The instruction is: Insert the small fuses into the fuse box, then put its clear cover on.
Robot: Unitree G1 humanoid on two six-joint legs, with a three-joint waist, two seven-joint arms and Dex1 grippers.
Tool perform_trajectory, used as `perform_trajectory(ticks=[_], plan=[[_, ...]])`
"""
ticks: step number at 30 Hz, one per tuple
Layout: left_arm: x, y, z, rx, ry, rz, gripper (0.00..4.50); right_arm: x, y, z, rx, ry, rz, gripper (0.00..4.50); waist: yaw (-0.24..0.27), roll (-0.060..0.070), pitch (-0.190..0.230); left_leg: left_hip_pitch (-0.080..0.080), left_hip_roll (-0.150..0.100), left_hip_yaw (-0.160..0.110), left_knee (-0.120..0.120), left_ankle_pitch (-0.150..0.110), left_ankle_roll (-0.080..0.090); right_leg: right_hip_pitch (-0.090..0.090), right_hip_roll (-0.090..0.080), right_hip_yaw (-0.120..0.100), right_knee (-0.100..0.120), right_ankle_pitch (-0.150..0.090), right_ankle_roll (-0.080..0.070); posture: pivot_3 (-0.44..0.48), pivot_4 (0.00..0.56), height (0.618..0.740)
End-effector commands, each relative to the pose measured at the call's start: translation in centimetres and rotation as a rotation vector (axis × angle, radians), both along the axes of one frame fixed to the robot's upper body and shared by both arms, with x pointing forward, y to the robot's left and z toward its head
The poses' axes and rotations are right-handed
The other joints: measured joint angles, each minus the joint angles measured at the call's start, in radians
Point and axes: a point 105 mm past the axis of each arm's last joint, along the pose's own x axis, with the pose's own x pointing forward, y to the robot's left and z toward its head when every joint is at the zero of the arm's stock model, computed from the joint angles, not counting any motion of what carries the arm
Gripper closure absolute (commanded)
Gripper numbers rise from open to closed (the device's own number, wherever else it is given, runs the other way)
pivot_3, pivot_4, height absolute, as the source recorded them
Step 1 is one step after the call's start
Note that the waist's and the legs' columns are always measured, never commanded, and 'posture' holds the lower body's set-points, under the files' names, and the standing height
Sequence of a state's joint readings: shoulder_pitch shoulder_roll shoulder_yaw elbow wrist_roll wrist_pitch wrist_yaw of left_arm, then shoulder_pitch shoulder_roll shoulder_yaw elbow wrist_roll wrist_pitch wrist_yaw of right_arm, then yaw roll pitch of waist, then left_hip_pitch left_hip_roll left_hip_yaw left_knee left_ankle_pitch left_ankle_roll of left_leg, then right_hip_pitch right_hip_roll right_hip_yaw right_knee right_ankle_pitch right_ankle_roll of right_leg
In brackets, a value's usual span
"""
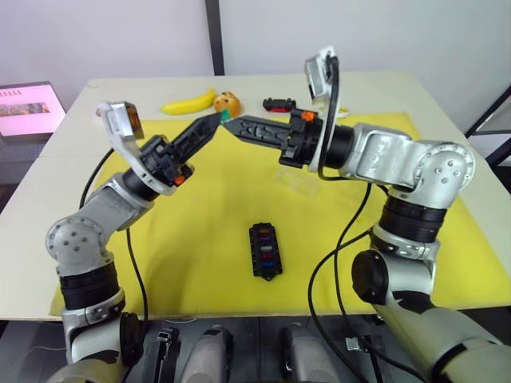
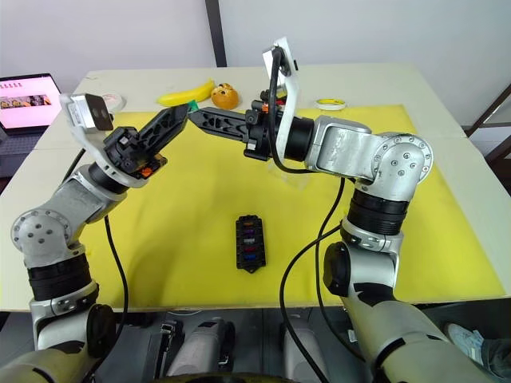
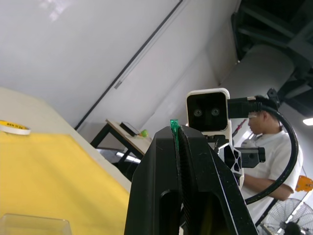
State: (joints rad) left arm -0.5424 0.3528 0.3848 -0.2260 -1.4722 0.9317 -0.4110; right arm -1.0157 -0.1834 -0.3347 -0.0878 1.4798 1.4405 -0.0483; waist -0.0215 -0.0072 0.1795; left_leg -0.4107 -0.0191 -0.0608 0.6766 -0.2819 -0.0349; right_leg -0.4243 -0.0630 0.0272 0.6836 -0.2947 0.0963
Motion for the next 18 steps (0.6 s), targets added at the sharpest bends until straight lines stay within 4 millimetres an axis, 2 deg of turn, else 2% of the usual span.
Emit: perform_trajectory(ticks=[1,18], plan=[[-0.28,0.03,0.23,0.002,-0.015,-0.003,4.5,-0.77,0.21,1.02,0.038,-0.027,0.034,3.0,0.0,0.0,0.0,0.0,0.0,0.0,0.0,0.0,0.0,0.0,0.0,0.0,0.0,0.0,0.0,0.0,0.15,0.74],[-0.46,-0.01,0.11,-0.002,-0.017,-0.009,4.5,-0.94,0.32,1.13,0.044,-0.007,0.03,3.0,0.001,0.0,0.0,0.0,0.001,0.0,0.0,0.0,0.0,0.0,0.0,0.0,-0.001,0.0,0.0,0.0,0.15,0.74]])
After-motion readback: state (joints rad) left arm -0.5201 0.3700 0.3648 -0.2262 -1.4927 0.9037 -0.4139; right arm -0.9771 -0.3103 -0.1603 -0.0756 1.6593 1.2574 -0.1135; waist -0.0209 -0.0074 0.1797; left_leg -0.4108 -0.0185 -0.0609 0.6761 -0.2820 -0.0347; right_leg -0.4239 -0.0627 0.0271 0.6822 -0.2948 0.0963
